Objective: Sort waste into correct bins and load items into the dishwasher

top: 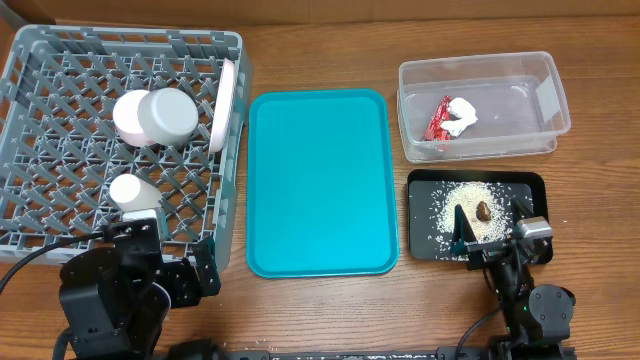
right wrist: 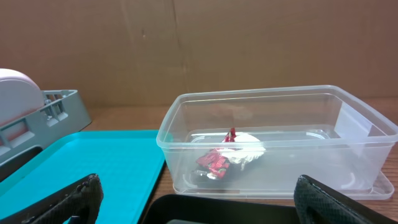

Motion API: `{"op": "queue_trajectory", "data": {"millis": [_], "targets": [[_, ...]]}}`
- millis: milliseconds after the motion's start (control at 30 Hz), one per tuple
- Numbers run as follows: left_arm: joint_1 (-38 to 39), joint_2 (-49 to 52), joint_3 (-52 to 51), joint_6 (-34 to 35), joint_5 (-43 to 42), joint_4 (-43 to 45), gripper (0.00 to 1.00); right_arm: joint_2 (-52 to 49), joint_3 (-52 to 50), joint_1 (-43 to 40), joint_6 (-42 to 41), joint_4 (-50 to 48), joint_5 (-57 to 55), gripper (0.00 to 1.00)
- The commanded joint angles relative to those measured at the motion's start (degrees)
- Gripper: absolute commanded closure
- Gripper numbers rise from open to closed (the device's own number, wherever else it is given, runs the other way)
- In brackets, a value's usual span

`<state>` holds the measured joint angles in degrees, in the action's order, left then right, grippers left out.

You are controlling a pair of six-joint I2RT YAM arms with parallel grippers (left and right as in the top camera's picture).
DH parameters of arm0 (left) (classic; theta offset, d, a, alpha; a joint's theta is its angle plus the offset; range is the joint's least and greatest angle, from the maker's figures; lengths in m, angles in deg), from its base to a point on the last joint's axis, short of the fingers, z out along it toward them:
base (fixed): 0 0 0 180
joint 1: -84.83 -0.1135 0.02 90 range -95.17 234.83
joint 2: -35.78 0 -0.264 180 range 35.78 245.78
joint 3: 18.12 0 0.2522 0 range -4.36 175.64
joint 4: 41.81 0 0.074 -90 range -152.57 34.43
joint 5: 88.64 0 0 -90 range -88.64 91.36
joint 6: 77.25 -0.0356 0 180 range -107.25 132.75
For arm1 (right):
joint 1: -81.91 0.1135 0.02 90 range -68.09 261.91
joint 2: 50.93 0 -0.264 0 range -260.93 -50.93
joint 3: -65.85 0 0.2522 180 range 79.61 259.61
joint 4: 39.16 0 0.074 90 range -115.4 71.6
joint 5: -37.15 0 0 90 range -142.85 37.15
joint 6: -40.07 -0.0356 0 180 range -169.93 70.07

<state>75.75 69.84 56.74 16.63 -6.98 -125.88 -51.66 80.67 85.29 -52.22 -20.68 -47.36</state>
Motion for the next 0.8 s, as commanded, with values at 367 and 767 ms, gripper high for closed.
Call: {"op": "queue_trajectory", "data": {"millis": [367, 767], "targets": [[2.14, -4.42, -3.3, -1.75, 5.35, -1.99, 0.0, 0.39, -0.59, -0.24, 0.39, -0.31, -0.5, 0.0], [7.87, -17.55, -23.34, -1.75, 4.24, 18.36, 0.0, 0.39, -0.59, -0.24, 0.39, -0.31, -0.5, 0.0]]}}
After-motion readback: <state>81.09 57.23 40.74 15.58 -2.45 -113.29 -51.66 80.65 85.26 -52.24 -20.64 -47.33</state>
